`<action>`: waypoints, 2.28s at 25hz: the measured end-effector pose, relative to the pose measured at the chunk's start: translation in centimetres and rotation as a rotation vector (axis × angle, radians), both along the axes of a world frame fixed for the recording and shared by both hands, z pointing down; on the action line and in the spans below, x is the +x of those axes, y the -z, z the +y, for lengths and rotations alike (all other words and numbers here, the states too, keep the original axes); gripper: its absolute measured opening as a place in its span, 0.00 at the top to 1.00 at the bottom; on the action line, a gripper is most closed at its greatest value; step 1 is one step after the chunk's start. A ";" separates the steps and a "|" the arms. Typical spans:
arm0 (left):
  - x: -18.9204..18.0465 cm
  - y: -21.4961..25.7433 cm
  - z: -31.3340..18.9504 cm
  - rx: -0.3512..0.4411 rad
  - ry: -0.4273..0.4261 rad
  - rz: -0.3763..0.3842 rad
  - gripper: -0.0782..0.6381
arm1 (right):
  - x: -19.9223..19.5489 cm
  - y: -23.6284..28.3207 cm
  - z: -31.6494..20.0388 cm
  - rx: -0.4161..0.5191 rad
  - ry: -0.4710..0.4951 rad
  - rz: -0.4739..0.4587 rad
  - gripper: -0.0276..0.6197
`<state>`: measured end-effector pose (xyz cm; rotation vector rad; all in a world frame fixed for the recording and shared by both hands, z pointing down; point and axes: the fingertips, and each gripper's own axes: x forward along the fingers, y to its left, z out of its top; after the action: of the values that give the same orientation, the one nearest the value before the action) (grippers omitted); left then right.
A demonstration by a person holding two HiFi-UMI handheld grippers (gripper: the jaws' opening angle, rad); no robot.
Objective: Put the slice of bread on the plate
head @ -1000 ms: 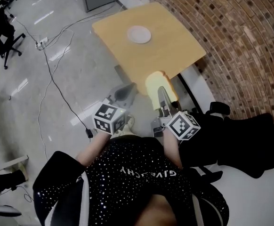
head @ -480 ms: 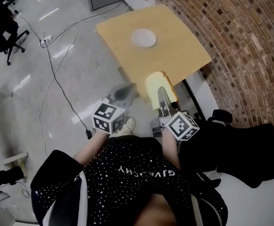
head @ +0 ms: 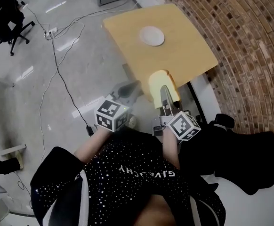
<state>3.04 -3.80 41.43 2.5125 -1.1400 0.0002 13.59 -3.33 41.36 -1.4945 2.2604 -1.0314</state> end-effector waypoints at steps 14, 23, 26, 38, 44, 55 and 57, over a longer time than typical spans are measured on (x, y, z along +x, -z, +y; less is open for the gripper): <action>-0.2 -1.1 -1.5 -0.037 0.011 -0.002 0.88 | -0.4 -1.2 -1.7 -0.037 0.013 -0.014 0.81; 1.2 -1.3 -7.9 -0.071 -0.009 0.019 0.88 | 1.4 -1.2 -7.5 -0.066 -0.023 0.001 0.82; 1.8 -1.8 -10.3 -0.087 -0.027 0.016 0.88 | 2.2 -1.6 -9.7 -0.080 -0.045 0.001 0.81; 3.0 -3.6 -22.7 -0.153 -0.094 -0.027 0.88 | 3.7 -4.0 -20.5 -0.199 -0.093 0.009 0.81; 2.3 -4.9 -28.7 -0.176 -0.102 -0.040 0.88 | 2.7 -6.0 -27.1 -0.284 -0.078 -0.014 0.81; -1.5 -6.9 -35.4 -0.218 -0.028 -0.009 0.88 | -2.0 -10.9 -38.0 -0.438 0.021 -0.118 0.81; -1.9 -7.1 -35.7 -0.226 -0.019 0.000 0.88 | -2.8 -11.6 -39.2 -0.465 0.040 -0.155 0.81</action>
<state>1.14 -39.48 48.55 2.3233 -1.0532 0.1268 10.77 -42.55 52.99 -1.4651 2.0385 -1.7112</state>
